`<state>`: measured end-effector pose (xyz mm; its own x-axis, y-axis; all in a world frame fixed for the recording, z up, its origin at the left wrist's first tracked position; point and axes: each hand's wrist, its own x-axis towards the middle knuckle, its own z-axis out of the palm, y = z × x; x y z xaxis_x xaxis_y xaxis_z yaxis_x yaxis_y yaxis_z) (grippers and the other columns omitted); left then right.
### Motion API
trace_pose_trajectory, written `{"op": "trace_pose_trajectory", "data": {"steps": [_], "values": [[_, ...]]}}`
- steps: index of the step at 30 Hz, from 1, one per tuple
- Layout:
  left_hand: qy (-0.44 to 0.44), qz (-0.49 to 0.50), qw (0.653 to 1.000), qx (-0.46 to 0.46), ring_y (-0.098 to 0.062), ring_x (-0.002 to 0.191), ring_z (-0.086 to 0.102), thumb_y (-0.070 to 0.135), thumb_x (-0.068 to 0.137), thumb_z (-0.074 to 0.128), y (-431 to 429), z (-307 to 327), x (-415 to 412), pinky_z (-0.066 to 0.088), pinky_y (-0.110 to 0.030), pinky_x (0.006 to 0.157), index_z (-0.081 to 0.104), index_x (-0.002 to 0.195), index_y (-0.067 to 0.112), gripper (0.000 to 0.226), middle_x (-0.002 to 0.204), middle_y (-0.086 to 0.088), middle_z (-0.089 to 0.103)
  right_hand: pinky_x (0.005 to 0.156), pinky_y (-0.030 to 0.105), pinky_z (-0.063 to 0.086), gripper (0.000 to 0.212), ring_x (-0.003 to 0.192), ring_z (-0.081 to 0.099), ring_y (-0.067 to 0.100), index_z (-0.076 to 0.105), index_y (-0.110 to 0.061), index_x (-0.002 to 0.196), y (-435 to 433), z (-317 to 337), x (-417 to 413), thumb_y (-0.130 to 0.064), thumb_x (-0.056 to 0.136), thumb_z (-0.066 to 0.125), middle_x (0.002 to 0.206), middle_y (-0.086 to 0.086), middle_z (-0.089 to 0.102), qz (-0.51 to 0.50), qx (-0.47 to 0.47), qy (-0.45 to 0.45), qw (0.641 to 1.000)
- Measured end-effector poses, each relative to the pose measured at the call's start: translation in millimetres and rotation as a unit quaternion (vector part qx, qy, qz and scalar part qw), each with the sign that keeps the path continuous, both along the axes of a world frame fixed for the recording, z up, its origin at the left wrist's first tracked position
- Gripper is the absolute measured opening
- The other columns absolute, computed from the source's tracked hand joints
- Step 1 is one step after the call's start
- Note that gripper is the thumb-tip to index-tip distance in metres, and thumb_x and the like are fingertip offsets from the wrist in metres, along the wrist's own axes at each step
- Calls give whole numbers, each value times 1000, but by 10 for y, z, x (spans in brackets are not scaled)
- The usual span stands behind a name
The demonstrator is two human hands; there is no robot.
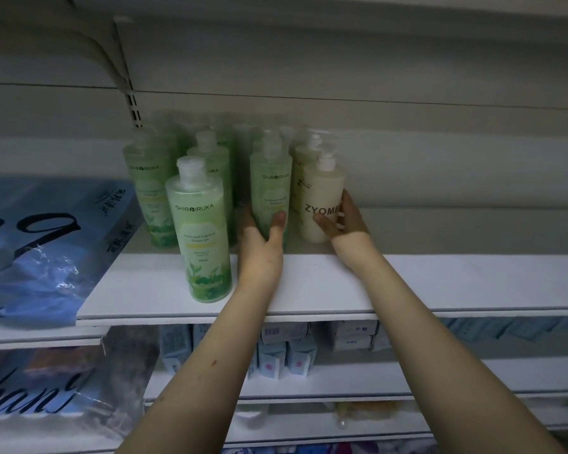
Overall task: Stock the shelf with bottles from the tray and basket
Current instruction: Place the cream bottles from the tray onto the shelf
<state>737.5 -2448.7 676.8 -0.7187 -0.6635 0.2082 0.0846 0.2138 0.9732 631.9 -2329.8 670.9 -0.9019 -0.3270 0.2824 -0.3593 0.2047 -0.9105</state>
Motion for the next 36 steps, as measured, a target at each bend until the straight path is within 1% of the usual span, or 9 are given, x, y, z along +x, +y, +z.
{"op": "trace_pose_trajectory", "data": {"steps": [5,9,12,17,20,22,25,28,36], "values": [[-4,1,1000,-4,-23,128,48,44,96,52,-5,-19,-22,37,-27,101,30,147,22,60,141,-3,49,85,25,50,77,112,57,21,41,-21,141,-13,13,14,-37,74,74,133,7,54,-5,-11,-2,1000],[-12,3,1000,0,-25,129,47,49,94,52,-6,-16,-46,39,-34,106,30,148,22,64,143,-3,49,81,21,45,71,111,53,16,32,-18,149,46,78,143,-26,89,69,134,6,52,-37,-22,-33,999],[-39,11,999,9,-29,126,49,51,93,52,5,0,-27,39,-34,99,32,145,19,63,140,-7,50,70,14,44,62,108,50,14,28,-17,150,214,180,412,-27,96,58,134,9,51,-76,-54,-55,994],[-149,12,987,-60,-39,134,38,43,97,49,328,88,286,34,-45,111,29,144,2,66,147,-21,38,103,31,43,45,113,52,8,42,-18,142,775,354,1067,-30,99,52,120,-6,53,-114,-127,-39,985],[-119,-31,989,-81,-32,145,23,41,98,49,799,185,722,21,-39,119,16,152,0,75,158,-19,21,100,36,49,26,118,56,14,52,-29,125,1304,423,1491,-30,99,52,119,-9,58,-143,-180,-53,972],[-88,-76,992,-47,-24,144,26,41,99,48,1179,251,1054,23,-33,116,23,152,8,67,158,-9,27,95,31,51,19,115,59,12,56,-32,118,1725,430,1855,-30,99,52,123,-7,60,-155,-220,-67,961],[-56,-188,980,20,-8,121,48,38,99,48,1831,349,1509,33,-24,98,47,140,23,43,132,9,50,94,31,50,21,112,62,11,61,-34,115,2424,360,2409,-33,94,55,122,-9,64,-179,-269,-79,943],[-29,-266,963,26,6,96,52,32,99,51,2548,419,1841,38,-23,93,58,121,27,24,113,16,58,94,33,50,37,114,61,12,60,-31,119,3166,321,2891,-39,83,56,123,-8,65,-213,-279,-87,932],[-35,-430,899,73,0,109,58,30,99,50,4631,401,2450,45,-36,105,62,102,36,14,109,23,63,91,33,50,27,113,62,15,64,-30,117,5143,351,3978,-35,90,58,121,-7,67,-366,-269,-73,888]]}}
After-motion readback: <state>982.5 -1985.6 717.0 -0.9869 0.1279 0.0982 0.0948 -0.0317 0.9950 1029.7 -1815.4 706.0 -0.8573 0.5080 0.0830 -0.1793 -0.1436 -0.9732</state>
